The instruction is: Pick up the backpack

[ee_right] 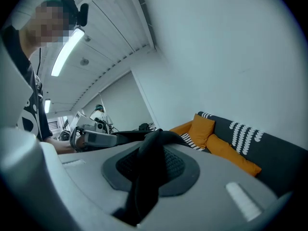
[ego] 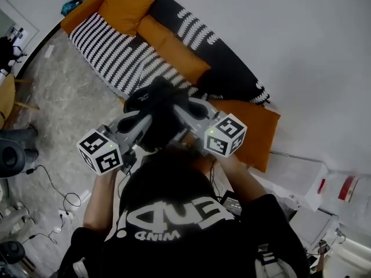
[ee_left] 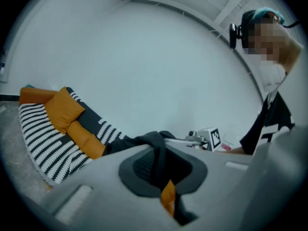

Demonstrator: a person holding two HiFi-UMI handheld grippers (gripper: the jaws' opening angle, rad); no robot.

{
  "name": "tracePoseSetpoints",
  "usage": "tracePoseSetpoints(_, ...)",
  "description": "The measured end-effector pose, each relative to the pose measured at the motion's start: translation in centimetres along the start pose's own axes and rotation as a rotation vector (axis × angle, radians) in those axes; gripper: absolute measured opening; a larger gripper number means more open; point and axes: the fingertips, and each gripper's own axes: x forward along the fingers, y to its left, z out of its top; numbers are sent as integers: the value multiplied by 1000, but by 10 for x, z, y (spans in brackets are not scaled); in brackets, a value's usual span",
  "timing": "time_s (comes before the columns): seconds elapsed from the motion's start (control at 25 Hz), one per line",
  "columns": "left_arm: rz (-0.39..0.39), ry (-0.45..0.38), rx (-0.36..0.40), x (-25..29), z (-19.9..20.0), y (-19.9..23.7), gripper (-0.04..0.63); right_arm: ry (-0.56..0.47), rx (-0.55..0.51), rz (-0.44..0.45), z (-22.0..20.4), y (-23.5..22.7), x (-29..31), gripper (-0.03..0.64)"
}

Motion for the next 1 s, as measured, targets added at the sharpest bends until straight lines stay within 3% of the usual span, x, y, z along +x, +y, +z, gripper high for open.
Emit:
tracePoseSetpoints(0.28, -61, -7, -44, -14, -11, -21, 9, -4, -9, -16, -10, 24, -21, 69)
tracePoseSetpoints(0.52, -55, -9, -58, -14, -30, -36, 9, 2, -10, -22, -24, 34, -41, 71)
tracePoseSetpoints(0.8, -3, -20, -35, -16, -62, -80, 9, -7, 5, 35, -45, 54, -87, 71)
tracePoseSetpoints(1.0, 62, -56, -9, -16, -83, -134, 9, -22, -6, 107, -55, 77, -139, 72)
